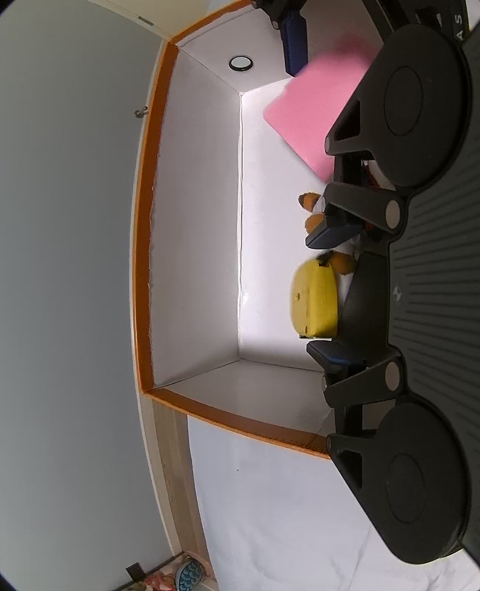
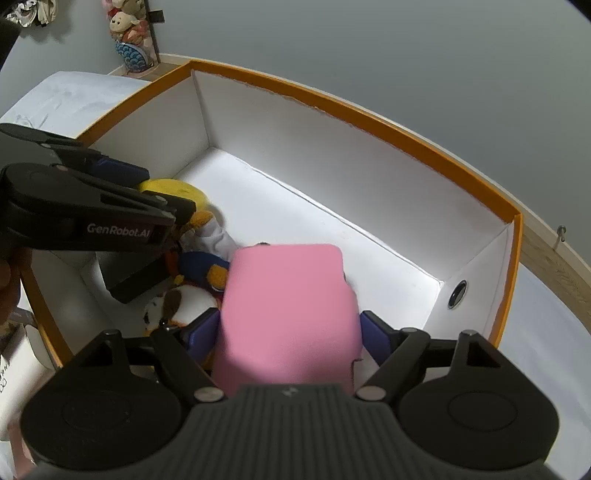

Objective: Organize objects
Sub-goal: 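Lower the tape measure and pink wallet into the box and open both tools, then withdraw both tools up and away from the box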

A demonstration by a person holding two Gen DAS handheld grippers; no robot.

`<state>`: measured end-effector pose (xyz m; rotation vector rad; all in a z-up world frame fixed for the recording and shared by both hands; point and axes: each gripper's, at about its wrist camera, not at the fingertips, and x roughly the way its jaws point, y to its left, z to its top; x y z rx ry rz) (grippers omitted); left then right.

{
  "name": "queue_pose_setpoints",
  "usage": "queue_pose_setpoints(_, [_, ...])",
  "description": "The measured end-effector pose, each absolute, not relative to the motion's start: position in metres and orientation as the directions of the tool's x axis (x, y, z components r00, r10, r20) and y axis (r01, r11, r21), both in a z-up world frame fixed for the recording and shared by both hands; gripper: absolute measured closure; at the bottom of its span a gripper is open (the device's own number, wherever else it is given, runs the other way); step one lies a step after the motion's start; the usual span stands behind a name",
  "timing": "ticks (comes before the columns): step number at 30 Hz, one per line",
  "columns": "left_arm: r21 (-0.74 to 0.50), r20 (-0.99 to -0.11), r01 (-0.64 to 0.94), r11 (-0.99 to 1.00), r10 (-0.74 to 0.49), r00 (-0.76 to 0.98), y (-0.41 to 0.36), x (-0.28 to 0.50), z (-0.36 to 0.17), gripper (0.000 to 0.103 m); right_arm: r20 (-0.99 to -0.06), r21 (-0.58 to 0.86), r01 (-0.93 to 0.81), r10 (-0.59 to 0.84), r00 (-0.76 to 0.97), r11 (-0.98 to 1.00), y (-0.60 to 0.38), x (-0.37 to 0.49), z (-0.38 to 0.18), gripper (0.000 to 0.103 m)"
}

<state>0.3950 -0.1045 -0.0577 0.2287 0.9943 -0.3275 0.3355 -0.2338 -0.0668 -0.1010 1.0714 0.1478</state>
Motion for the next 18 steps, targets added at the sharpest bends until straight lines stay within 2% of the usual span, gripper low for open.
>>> queue_pose_setpoints(18, [0.035, -0.812, 0.38, 0.924, -0.195, 0.55, -0.096, 0.38, -0.023, 0.036, -0.853, -0.025, -0.16, 0.063, 0.518, 0.987, -0.232, 0.32, -0.037, 0.017])
